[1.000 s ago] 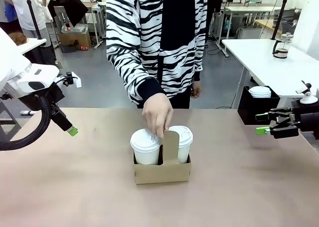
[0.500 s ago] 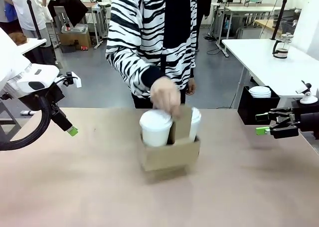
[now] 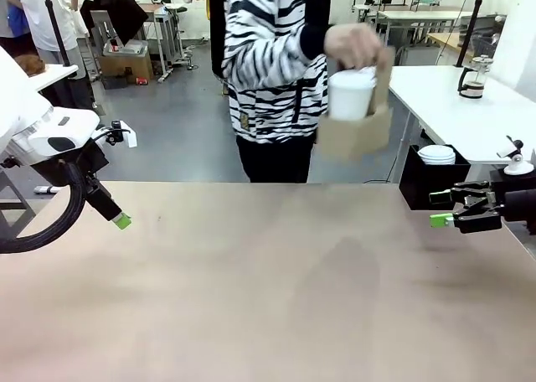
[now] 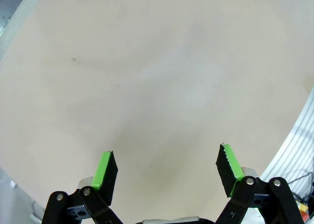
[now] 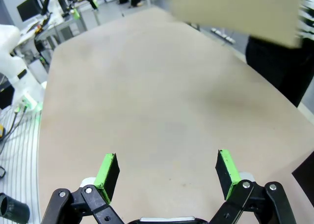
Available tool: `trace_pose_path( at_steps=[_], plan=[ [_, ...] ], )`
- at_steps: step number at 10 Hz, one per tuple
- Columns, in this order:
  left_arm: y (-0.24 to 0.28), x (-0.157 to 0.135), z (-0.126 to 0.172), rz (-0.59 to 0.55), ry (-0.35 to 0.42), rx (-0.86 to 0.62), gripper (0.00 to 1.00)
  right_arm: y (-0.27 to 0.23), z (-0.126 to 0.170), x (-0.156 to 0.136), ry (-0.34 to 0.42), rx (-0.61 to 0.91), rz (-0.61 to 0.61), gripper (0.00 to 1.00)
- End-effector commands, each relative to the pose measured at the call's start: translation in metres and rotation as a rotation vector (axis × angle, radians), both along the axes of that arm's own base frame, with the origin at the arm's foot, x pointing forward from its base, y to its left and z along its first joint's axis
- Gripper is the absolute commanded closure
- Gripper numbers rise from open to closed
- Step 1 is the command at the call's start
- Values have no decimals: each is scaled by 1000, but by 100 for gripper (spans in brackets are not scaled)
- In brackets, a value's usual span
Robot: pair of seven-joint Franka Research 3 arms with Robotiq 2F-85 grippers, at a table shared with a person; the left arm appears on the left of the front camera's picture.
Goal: Pour a drink into a cup and package it in a carrier.
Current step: Insert the held 600 ml Paper Cup into the Cup Carrier.
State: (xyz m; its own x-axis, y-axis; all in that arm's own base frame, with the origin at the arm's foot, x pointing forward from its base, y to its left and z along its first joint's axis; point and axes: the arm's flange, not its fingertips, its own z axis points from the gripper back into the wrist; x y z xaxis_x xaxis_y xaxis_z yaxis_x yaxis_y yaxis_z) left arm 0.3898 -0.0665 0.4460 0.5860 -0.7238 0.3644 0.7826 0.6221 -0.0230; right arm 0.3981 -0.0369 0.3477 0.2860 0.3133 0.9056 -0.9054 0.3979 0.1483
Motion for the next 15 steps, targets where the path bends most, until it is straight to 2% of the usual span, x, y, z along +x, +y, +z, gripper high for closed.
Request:
trace_pose_path(
  at_steps=[1, 15],
  plan=[
    [1, -1, -1, 2, 2, -2, 0, 0, 1, 1, -9, 5, 7, 0],
    [1, -1, -1, 2, 2, -2, 0, 0, 1, 1, -9, 5, 7, 0]
  ],
)
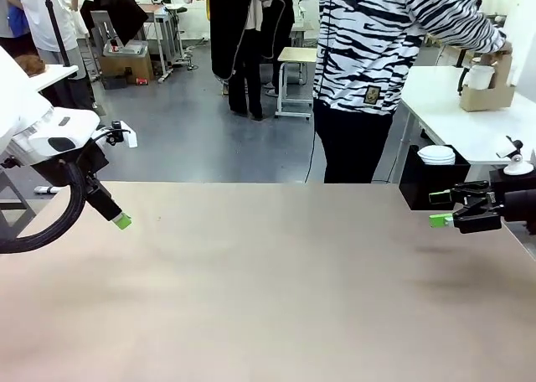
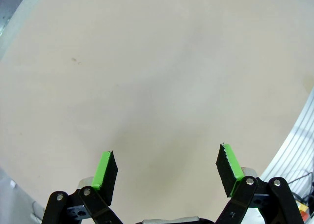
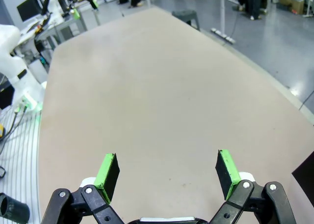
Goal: Pour a drink into a cup and package it in a carrier.
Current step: Insert the held 600 ml Paper Cup into the Cup Carrier.
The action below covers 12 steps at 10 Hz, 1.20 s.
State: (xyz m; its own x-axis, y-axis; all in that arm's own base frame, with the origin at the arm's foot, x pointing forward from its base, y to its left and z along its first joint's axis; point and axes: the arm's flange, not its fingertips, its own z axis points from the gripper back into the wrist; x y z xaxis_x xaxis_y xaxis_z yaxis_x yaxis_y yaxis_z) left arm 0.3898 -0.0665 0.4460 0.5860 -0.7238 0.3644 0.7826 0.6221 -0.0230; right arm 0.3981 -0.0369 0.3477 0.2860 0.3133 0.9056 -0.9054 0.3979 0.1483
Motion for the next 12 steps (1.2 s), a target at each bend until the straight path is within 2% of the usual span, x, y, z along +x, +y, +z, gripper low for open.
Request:
trace_pose_path(
  at_steps=[1, 12],
  plan=[
    [1, -1, -1, 2, 2, -2, 0, 0, 1, 1, -9, 5, 7, 0],
    [1, -1, -1, 2, 2, -2, 0, 0, 1, 1, -9, 5, 7, 0]
  ],
)
